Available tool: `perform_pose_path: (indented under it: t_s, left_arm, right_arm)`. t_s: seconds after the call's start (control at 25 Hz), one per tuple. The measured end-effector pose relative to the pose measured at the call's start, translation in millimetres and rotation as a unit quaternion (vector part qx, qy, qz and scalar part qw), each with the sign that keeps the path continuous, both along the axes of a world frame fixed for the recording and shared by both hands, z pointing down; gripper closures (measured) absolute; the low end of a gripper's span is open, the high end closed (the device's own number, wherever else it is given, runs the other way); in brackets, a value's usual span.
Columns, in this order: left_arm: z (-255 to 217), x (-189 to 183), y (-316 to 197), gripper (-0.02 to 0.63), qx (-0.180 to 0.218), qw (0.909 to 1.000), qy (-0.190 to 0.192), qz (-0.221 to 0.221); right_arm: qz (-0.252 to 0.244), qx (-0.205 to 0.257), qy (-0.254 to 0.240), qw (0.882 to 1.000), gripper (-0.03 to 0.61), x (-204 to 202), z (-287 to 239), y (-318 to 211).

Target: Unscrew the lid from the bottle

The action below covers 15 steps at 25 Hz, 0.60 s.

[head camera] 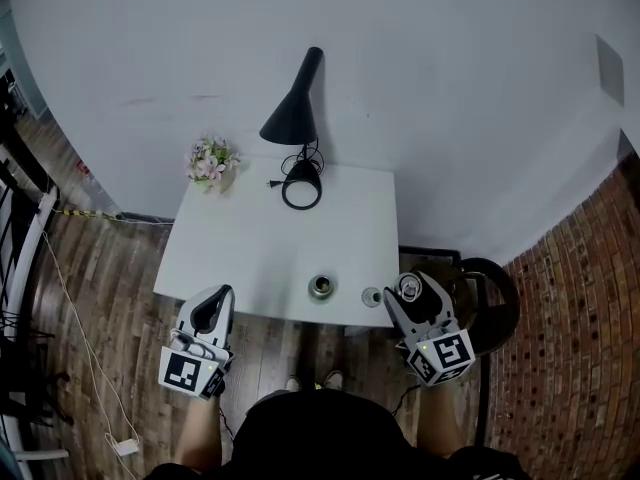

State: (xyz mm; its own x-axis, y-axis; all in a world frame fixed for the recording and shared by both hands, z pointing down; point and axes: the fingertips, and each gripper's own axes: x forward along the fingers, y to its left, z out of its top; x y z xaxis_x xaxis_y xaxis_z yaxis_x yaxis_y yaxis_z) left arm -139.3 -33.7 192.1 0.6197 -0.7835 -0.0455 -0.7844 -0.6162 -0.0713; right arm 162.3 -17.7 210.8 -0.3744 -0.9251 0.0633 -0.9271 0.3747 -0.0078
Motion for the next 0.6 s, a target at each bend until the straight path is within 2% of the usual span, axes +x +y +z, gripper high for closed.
perform_pose_path:
  t_s: [0.6]
  left_arm:
    - [-3,13,-2,0.591,0.006,0.9997,0.016,0.018]
  right_arm:
    - [-0.016,0.011,0.022,1.0,0.312,-21,-12,-9]
